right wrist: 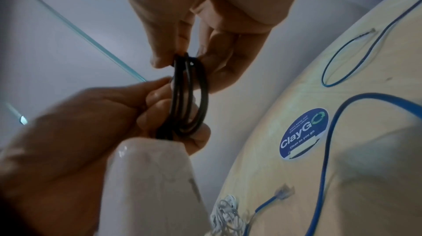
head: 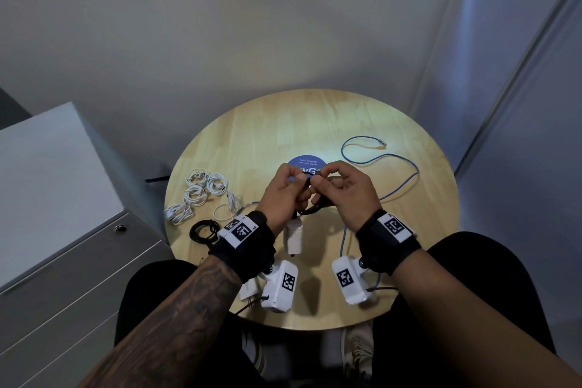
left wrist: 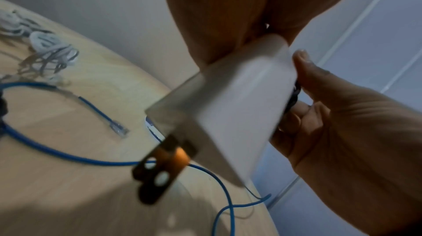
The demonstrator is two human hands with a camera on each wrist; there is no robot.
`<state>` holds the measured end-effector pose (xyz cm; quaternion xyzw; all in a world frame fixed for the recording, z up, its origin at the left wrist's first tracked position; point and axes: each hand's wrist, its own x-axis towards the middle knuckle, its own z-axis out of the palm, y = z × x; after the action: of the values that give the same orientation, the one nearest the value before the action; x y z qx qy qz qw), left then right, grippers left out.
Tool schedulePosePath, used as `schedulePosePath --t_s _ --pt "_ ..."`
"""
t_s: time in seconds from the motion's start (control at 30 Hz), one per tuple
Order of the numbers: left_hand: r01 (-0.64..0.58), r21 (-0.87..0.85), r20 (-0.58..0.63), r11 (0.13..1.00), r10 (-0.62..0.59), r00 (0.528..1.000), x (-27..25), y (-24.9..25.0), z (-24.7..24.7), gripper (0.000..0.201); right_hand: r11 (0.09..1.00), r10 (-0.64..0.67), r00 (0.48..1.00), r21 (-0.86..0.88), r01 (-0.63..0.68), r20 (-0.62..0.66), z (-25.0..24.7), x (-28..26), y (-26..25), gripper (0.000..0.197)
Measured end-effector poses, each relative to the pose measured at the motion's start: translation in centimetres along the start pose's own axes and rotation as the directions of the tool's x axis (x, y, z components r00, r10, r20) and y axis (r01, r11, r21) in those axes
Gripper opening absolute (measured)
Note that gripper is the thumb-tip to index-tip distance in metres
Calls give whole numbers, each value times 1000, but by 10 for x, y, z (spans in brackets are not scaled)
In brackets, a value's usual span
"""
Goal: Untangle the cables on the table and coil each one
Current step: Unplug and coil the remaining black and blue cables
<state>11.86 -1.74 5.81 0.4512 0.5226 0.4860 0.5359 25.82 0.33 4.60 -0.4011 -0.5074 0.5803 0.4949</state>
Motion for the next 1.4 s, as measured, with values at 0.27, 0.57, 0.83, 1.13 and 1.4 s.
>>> schedulePosePath --t_s 0.27,0.57,0.83,1.13,1.4 --pt "-21 -14 -4 1000 21 1000 3 5 0 17 986 -86 995 -139 92 46 -1 -1 1 12" --pt "-107 208 19 972 106 994 0 2 4 5 983 -31 1000 -181 30 0 -1 4 6 12" --pt "-101 177 -1 979 103 995 2 -1 2 9 960 -100 994 -258 108 44 -3 3 8 8" --pt "-29 89 12 996 28 1000 6 -4 4 11 891 -137 989 -430 145 50 -9 7 8 13" --pt "-147 311 117 939 115 986 9 -12 -1 17 965 -51 999 -257 45 -16 -8 7 7 15"
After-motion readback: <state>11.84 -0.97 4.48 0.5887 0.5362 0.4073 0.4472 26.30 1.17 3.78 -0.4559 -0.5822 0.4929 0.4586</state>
